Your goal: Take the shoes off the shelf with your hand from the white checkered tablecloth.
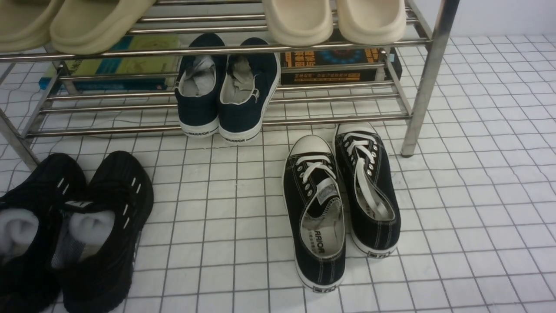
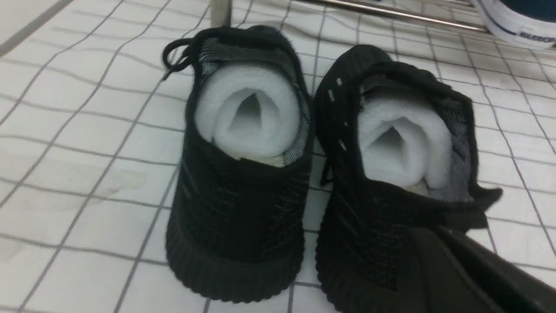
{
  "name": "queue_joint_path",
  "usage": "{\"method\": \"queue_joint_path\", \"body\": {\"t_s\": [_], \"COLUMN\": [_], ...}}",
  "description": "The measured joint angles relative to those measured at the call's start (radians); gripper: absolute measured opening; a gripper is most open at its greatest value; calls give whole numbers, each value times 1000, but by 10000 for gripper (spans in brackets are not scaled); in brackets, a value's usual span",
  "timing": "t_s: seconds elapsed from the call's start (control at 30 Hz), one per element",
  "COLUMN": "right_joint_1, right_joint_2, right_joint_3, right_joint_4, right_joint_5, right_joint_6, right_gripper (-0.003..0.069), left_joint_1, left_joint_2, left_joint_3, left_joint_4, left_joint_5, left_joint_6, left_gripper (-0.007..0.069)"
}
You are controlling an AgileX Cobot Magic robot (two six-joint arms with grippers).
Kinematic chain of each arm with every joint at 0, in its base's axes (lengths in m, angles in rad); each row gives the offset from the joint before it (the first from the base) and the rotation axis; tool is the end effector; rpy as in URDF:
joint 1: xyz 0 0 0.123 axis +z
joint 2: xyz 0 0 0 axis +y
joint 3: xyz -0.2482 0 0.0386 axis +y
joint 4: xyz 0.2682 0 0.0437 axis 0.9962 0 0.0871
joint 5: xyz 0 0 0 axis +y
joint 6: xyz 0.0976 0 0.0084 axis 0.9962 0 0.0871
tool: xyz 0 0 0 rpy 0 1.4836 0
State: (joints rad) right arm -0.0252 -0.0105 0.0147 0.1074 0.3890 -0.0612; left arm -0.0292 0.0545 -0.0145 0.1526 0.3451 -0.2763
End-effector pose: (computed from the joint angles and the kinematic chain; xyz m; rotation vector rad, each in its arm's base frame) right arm 0.1132 0.0011 0.1721 0.0315 1.8745 0.0471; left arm 0.1177 0.0016 0.1795 -0.1319 1.8604 -0.0640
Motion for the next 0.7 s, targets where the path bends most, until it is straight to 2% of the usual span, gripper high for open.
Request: {"method": "queue_joint_path", "body": {"t_s": [0.3,0.7], "right_joint_1": [0,0], "right_joint_2": [0,0], "right_joint_3": [0,0], "right_joint_4": [0,0], "right_joint_5": [0,0], "right_joint_6": [0,0], "right_gripper": [239,239], "left_joint_1": [-24,2], "left_joint_2": [-66,-67], "left_joint_3": [42,41], "left_joint_4": [-50,-48], "left_joint_5": [9,24], "left_joint_6": [95,98], "left_gripper": [53,58]}}
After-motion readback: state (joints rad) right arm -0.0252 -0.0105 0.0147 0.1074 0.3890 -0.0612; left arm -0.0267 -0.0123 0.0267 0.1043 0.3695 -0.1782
